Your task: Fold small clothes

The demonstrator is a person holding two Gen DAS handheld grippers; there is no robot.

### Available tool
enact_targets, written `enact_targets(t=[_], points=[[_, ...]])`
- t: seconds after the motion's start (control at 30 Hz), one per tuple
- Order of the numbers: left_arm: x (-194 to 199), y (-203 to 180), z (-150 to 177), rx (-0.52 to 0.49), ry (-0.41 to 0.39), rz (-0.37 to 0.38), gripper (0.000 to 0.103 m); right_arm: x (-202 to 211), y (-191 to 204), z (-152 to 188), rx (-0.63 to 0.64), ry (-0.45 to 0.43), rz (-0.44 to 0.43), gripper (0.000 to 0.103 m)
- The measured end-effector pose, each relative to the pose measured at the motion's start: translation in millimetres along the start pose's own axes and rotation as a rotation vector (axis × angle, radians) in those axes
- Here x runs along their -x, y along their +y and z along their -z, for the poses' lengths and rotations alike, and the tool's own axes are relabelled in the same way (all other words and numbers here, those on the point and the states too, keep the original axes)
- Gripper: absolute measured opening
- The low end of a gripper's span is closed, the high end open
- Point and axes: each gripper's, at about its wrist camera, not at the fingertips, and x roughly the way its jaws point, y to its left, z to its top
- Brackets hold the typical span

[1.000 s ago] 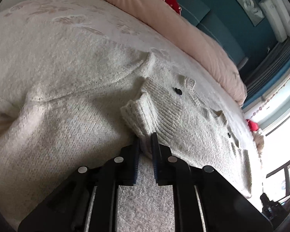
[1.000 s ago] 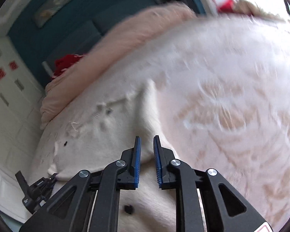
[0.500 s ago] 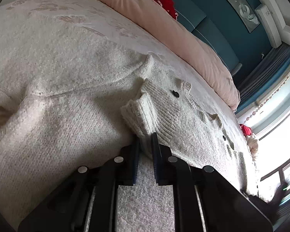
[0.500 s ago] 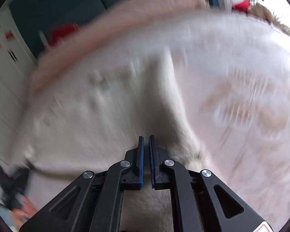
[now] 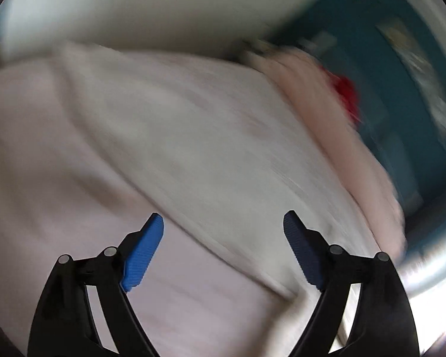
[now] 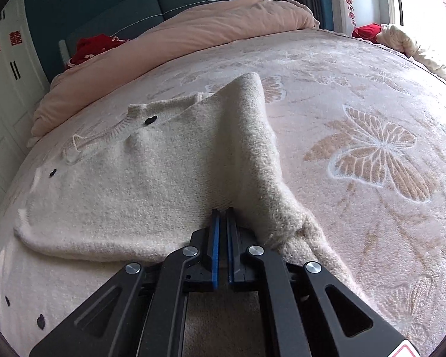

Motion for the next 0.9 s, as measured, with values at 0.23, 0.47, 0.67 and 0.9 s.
enact_targets(t=[0.23, 0.47, 0.67, 0.9], points=[[-17.4, 64.8, -84.2, 0.205, -0.115, -0.151, 0.078, -0.2, 3.2, 0.9, 0.011, -0.006, 0.016, 0.003], [-22.7, -17.4, -84.2, 0.077, -0.084, -0.05, 0.011, -0.6, 3.7, 1.9, 0.009, -0.011, 0.017, 0.003], [36.0, -221.8, 8.7, -0.364, -0.037, 0.334, 0.011, -2.5, 1.6, 1.3, -0.005, -0.017, 0.001, 0.003], [-1.5, -310.8, 208.9, -0.6, 0.285, 0.397, 0.017, -5.1, -2.2, -0.9, -0.023, -0.016, -0.022, 0.003]])
